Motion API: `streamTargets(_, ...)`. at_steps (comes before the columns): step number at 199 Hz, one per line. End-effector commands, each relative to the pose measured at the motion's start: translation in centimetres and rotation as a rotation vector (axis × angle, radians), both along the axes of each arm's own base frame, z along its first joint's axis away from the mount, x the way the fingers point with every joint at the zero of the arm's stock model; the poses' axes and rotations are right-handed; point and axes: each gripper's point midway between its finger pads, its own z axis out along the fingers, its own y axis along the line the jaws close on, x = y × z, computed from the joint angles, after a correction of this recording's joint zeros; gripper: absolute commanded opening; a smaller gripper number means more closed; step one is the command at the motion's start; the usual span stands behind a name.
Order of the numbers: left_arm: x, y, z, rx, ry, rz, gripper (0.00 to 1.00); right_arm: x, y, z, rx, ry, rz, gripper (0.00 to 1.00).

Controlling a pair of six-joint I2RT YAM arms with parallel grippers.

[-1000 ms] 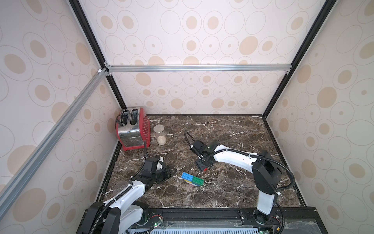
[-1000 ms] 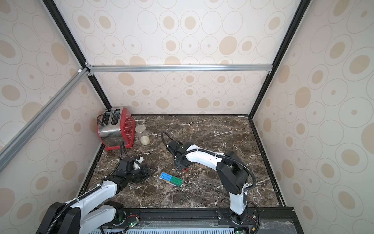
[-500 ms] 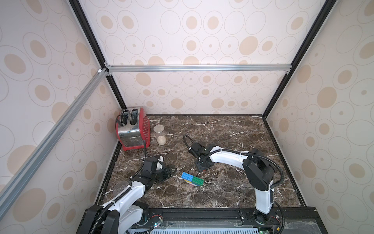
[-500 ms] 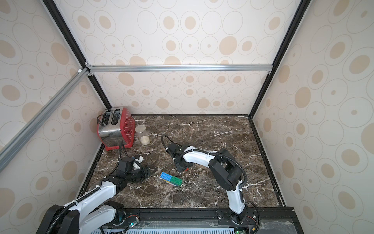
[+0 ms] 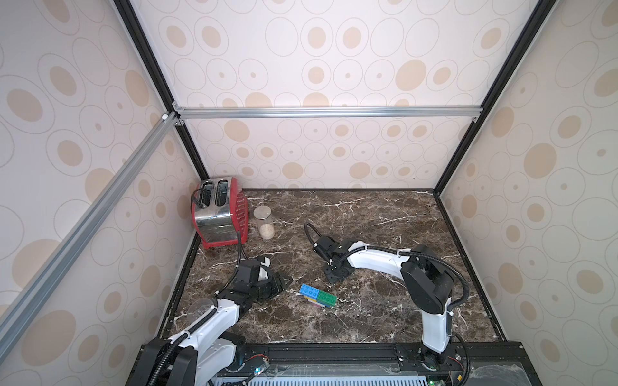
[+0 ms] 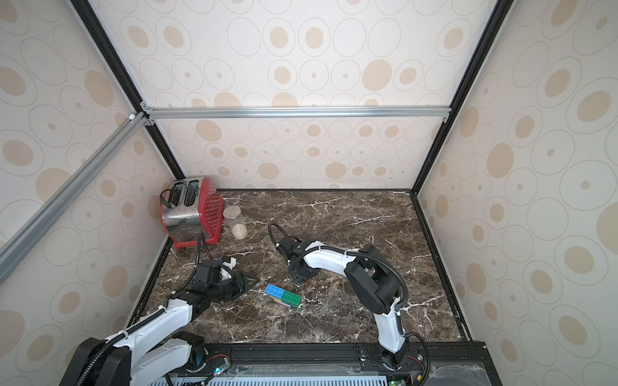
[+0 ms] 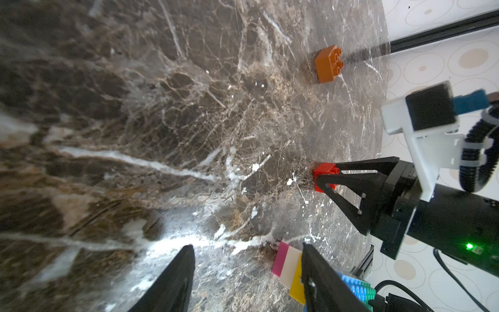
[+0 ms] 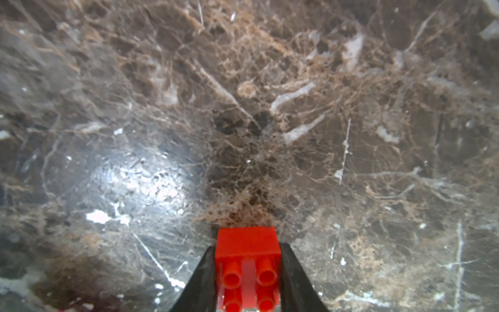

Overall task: Assemble a heart with lego
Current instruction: Pick up the lego brick from the center of the board, then assemble the lego brick with the lego brick.

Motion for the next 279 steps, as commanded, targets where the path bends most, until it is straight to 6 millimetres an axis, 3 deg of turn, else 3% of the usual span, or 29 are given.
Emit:
streamTargets(1,0.4,-0.4,1.1,-0.003,-0.033,-0.022,0.63,-0.2,-0.3,1.9,0.008,-0.006,0.064,0.30)
streamTargets(36,0.4,-1.4,2.8,-0.051,-0.062,-0.055,0.63,-0.3,-0.7,6.9,0.001,-0.073,0.254,0.30)
streamTargets(66,-0.2,-2.5,4.5,-0.100,-0.100,-0.101,0.67,-2.5,1.6,11.1,0.141,-0.064,0.432,0.30)
streamTargets(91,-1.2,-4.1,4.8,-0.113,-0.104,-0.165,0.73,-4.5,3.6,12.7,0.183,-0.055,0.538,0.30)
streamTargets(134,-2.0,-5.1,4.1,-0.141,-0.092,-0.196,0.74,-7.2,5.5,11.1,0.091,0.018,0.664,0.30)
streamTargets(193,-2.8,-6.4,3.4,-0.148,-0.077,-0.242,0.64,-9.7,5.6,10.0,0.064,0.086,0.720,0.30)
streamTargets(279,-3.1,-6.3,2.9,-0.151,-0.074,-0.235,0.60,-11.0,5.7,8.8,0.069,0.127,0.754,0.30)
